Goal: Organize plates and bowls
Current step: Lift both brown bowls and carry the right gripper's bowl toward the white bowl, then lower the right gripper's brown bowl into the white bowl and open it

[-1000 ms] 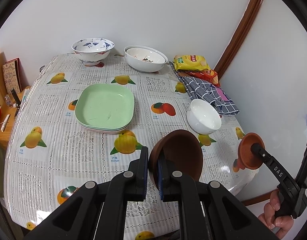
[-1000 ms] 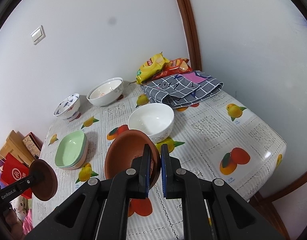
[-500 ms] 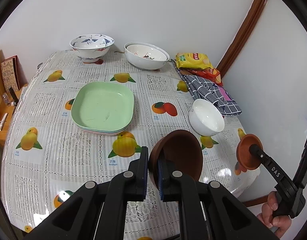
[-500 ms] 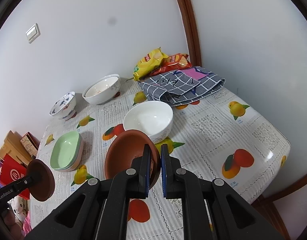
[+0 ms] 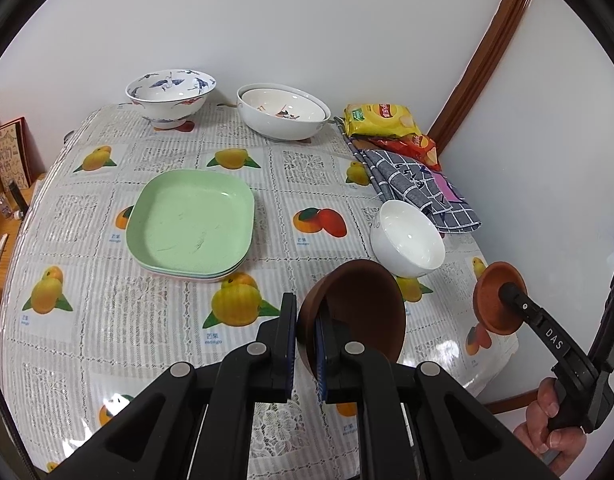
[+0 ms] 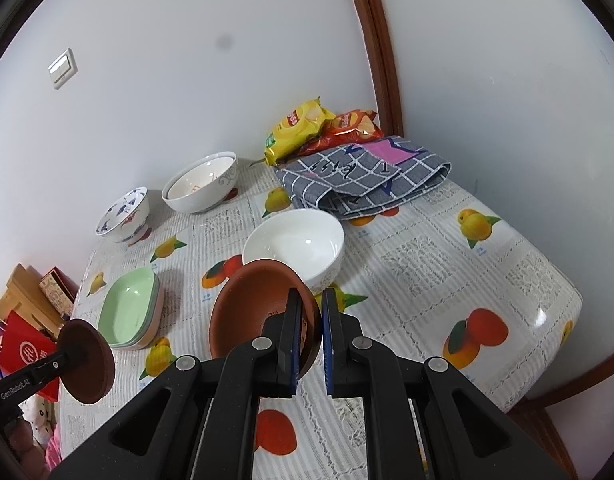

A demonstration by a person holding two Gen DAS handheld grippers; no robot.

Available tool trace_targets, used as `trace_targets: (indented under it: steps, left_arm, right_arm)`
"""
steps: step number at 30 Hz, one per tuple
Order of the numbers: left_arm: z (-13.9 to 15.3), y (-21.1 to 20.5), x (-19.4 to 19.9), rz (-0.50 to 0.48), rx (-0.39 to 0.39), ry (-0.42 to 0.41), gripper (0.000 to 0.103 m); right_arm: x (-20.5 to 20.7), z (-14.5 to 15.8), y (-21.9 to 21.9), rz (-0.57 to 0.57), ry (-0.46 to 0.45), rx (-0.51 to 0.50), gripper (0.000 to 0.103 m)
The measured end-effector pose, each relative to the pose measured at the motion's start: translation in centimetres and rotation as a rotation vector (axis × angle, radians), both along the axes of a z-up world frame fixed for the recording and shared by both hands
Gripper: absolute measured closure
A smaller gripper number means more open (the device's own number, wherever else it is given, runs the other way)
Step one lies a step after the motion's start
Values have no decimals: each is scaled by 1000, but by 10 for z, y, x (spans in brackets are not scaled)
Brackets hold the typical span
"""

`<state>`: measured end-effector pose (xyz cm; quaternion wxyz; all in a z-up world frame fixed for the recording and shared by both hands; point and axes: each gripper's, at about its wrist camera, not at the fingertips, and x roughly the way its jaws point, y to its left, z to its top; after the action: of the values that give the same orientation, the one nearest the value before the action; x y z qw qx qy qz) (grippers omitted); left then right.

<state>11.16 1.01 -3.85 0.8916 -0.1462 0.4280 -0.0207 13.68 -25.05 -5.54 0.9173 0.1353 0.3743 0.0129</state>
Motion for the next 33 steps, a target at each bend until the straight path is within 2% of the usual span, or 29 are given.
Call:
trace_targets:
  steps: [16,28,33]
  left_arm:
    - [-10,-21,54,-48,-3,33,95]
    - [-10,-24,95,-54,24,42,95]
    - [-15,-22,109,-54,36,48,95]
  right_arm:
    - [50,-4,-16,-23,16,2,94]
    - [91,-9,-10,12,27,-10,94]
    - [111,-22,-2,35,52,-30,94]
